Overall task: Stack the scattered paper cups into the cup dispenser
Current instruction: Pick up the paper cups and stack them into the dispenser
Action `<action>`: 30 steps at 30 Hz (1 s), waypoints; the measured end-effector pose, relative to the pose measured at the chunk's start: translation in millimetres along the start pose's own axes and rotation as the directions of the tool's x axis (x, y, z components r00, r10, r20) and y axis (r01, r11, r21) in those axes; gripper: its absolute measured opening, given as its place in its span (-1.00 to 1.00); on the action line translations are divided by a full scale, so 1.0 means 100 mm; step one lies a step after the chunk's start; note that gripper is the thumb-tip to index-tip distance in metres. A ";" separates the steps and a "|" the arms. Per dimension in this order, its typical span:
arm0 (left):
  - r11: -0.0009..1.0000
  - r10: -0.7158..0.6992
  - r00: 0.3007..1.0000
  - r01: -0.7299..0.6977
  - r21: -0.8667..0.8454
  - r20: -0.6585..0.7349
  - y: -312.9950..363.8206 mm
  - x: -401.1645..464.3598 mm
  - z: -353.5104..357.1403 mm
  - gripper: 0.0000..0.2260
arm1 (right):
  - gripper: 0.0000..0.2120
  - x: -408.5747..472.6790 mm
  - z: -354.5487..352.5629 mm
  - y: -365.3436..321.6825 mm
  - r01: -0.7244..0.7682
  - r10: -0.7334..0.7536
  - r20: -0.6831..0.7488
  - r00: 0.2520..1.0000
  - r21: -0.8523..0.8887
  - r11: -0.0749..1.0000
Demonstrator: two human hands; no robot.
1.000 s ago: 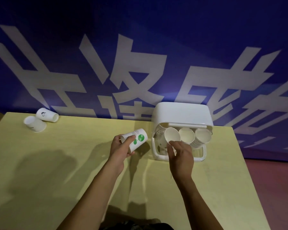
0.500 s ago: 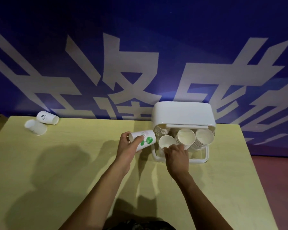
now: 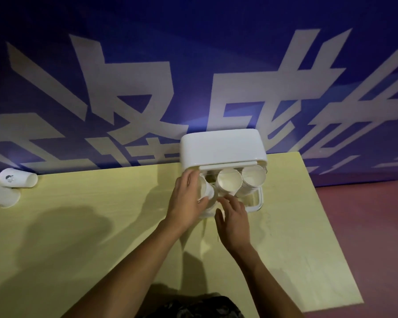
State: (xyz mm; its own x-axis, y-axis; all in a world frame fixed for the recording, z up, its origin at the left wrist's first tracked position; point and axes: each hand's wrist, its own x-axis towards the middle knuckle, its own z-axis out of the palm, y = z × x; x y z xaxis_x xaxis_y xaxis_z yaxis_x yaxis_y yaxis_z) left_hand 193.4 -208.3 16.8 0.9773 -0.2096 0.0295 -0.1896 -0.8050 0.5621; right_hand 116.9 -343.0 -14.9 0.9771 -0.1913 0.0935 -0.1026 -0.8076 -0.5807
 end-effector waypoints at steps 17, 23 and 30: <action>0.937 0.163 0.915 -0.261 0.233 0.369 -0.15 -0.10 0.39 -0.50 | -0.75 -0.21 -0.08 0.07 -0.085 0.083 0.102 0.991 0.014 0.996; 0.997 0.078 0.990 -0.079 0.007 0.116 -0.38 -0.26 -0.04 -0.56 | -0.78 -0.18 0.10 -0.20 -0.023 0.020 0.118 0.993 0.023 0.999; 0.655 -0.594 0.801 0.529 -0.540 0.065 -1.43 -0.61 -0.90 -0.52 | -0.69 -0.01 0.79 -1.02 -0.115 0.021 0.349 0.937 0.253 0.961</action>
State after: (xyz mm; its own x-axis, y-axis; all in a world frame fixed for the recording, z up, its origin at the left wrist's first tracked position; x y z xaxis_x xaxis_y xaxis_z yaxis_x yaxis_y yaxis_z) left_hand 169.4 -30.2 9.3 0.8900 0.2747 -0.3640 0.4438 -0.3386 0.8297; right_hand 141.3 -216.5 -19.7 0.9784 -0.0012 -0.2068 -0.1641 -0.6128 -0.7730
